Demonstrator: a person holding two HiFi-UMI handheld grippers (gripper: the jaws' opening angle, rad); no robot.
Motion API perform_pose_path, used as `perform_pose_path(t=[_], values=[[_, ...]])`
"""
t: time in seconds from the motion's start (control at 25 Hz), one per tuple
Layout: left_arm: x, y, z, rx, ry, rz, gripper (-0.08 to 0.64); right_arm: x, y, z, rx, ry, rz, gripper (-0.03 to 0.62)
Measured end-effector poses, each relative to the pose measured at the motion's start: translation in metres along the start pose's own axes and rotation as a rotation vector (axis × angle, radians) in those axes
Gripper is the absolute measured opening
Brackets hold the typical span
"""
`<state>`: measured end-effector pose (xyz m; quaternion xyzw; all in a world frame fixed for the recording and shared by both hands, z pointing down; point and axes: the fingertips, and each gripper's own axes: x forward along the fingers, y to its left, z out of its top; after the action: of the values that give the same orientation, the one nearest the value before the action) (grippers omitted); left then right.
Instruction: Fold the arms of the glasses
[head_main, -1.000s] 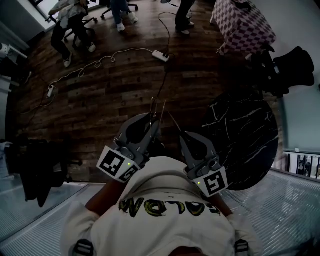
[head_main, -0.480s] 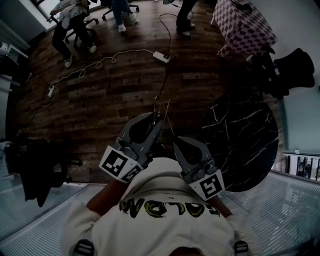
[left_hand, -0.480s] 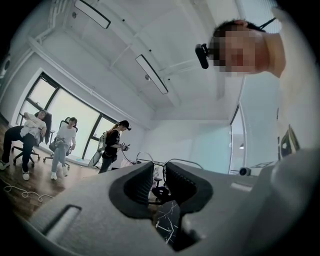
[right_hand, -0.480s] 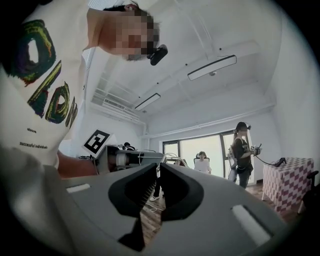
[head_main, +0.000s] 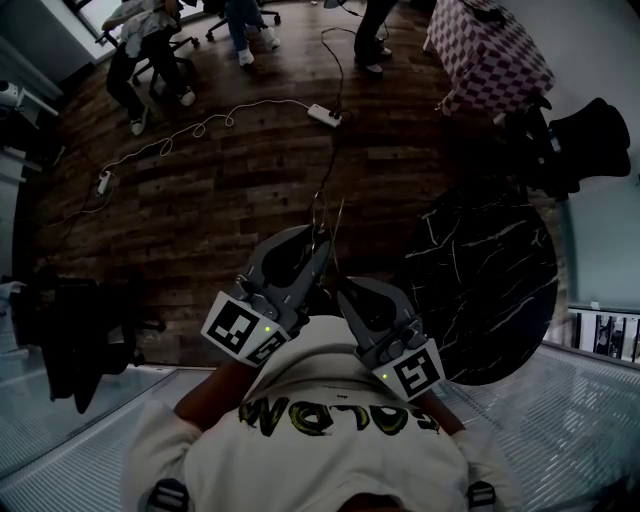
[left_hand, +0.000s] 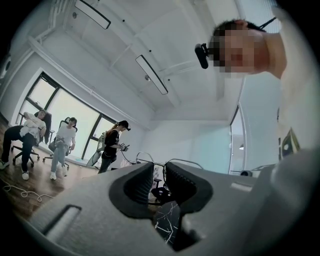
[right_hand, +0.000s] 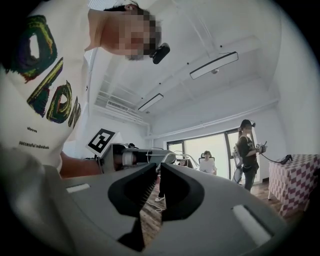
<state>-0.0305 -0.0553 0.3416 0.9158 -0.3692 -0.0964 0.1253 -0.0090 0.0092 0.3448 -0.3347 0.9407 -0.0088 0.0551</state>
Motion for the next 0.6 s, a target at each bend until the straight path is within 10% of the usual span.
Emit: perform_pose_path(t=[0.6], values=[[-0.0040, 0.0083, -0.0053, 0.010, 0.008, 0.022, 0.081, 0.0009, -0.0001, 0.0001, 0.034, 0.007, 0.021, 0.071]])
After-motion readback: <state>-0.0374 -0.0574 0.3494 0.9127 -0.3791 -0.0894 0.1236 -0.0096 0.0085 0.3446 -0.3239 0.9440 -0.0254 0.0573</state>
